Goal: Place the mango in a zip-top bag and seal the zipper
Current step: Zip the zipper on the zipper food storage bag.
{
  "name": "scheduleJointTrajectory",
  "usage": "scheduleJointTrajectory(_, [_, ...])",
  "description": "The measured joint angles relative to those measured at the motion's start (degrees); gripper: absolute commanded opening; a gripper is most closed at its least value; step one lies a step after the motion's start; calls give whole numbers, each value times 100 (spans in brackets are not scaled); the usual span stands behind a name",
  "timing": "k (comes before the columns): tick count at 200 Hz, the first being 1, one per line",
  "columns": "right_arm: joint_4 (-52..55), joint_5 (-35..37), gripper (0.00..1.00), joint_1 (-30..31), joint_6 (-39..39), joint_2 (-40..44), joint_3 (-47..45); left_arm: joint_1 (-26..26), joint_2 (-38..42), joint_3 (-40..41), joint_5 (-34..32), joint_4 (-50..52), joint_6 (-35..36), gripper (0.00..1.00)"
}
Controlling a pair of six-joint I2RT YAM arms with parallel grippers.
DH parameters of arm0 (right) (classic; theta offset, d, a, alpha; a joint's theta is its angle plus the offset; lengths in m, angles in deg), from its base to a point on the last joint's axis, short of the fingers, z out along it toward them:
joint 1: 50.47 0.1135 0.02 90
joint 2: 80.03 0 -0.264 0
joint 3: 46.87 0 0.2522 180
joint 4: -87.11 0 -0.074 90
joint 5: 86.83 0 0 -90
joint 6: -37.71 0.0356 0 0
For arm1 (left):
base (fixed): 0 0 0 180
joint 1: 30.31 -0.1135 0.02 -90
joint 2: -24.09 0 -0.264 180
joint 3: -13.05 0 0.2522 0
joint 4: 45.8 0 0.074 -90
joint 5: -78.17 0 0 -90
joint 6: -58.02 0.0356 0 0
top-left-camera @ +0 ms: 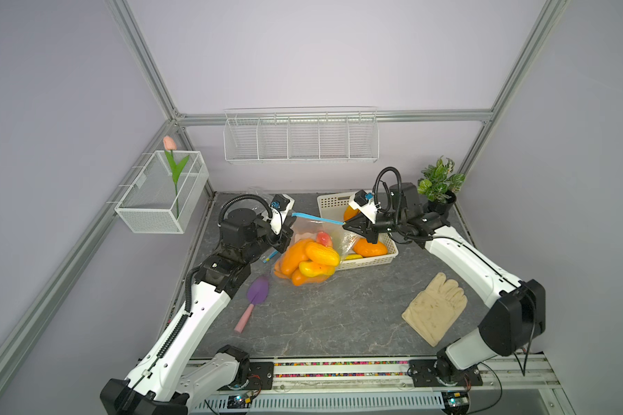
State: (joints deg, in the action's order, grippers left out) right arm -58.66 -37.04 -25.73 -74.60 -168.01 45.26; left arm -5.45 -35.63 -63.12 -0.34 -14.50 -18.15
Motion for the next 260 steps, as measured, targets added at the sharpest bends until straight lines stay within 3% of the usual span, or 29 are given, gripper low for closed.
scheduleJointTrajectory(72, [-361, 125, 10, -284, 739, 649, -896, -28, 28, 70, -549, -234, -223, 0])
scheduleJointTrajectory(127, [-306, 188, 11, -293, 776, 796, -911, -50, 26, 72, -691, -313, -297, 0])
scheduleJointTrajectory(136, [-284, 181, 17, -295, 772, 835, -911, -50, 26, 72, -697, -321, -306, 0])
scheduleJointTrajectory(143, [-273, 170, 28, -291, 787, 848, -911, -52, 26, 70, -695, -330, -308, 0])
scheduleJointTrajectory(152, [-291, 151, 63, -280, 831, 855, -911, -76, 20, 70, -697, -348, -317, 0])
scheduleJointTrajectory(155, [-334, 122, 71, -267, 946, 855, -922, -90, 15, 70, -695, -358, -330, 0])
scheduleJointTrajectory(180, [-1080, -7, 99, 190, 1375, 839, -1023, -160, -70, 70, -402, -573, -437, 0])
scheduleJointTrajectory(210, [-1211, 479, 93, 1047, 1423, 619, -485, -162, -144, 72, 240, -778, -516, 0])
scheduleJointTrajectory(260, [-1217, 756, 90, 1029, 1257, 83, 345, -162, -35, 70, 1014, -796, -402, 0])
